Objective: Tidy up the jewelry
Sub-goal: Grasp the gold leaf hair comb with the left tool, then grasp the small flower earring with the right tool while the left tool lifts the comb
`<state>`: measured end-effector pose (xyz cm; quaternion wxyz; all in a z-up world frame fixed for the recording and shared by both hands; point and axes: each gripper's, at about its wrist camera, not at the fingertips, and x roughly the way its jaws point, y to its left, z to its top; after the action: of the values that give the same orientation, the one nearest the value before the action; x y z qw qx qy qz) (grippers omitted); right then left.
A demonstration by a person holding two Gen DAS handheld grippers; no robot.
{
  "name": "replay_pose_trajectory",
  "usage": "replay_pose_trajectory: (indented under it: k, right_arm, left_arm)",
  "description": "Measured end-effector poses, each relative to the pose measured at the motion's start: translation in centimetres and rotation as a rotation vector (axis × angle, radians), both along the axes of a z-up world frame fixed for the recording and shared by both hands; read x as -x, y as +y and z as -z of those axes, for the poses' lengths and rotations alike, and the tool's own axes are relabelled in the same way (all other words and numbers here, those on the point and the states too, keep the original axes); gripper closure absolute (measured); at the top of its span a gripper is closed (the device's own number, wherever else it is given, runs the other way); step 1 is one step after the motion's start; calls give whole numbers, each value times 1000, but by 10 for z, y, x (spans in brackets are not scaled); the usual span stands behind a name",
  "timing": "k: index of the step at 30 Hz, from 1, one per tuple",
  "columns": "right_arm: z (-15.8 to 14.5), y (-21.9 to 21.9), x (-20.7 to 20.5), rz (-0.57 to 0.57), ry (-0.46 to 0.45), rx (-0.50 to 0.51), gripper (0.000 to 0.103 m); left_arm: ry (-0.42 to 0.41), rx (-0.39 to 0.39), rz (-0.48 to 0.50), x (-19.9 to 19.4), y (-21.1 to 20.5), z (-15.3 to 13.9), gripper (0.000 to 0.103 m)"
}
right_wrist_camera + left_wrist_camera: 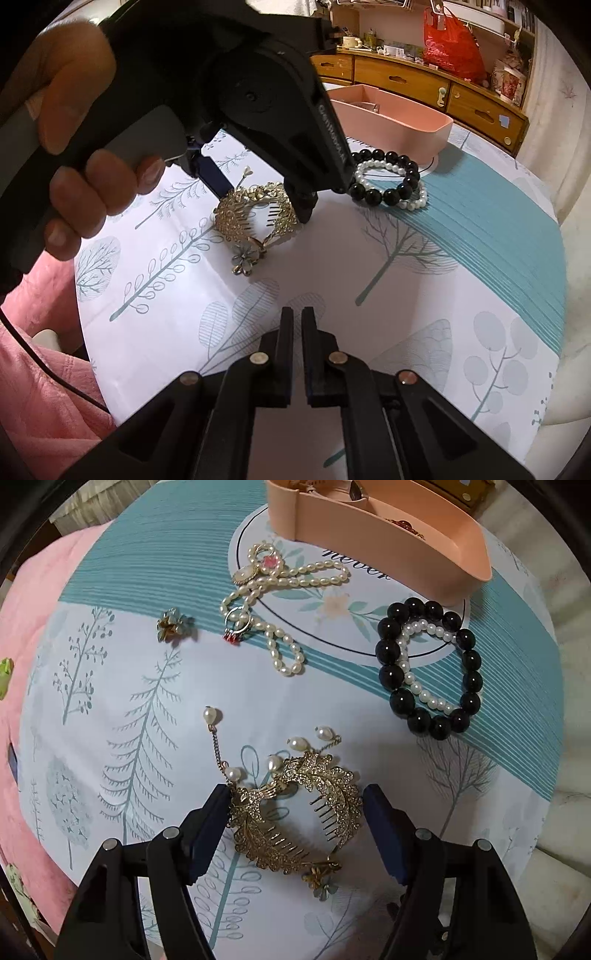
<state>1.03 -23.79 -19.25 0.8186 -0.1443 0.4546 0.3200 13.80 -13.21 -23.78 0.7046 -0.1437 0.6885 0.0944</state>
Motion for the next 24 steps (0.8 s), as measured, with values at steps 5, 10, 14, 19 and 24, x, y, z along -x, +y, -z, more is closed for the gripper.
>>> replay_pose_trajectory:
  k: [5, 10, 14, 19, 24]
  right_arm:
    - [-9, -1, -7, 39, 4, -19, 99]
    - [-7, 10, -14, 36, 48, -49, 90]
    - [-2, 29, -12, 3, 53, -66, 47]
    - [11, 56, -7, -33, 46, -16, 48]
    - [11, 70, -6, 11, 9, 26, 86]
  left_arm:
    - [-13, 28, 4, 16, 17, -17, 32]
    - [-63, 38, 16, 22, 32, -37, 32]
    - [-81, 57, 23, 23, 48, -47, 32]
    - [-106, 75, 70, 21, 64, -60, 32]
    - [-124, 109, 137, 15, 81, -89, 32]
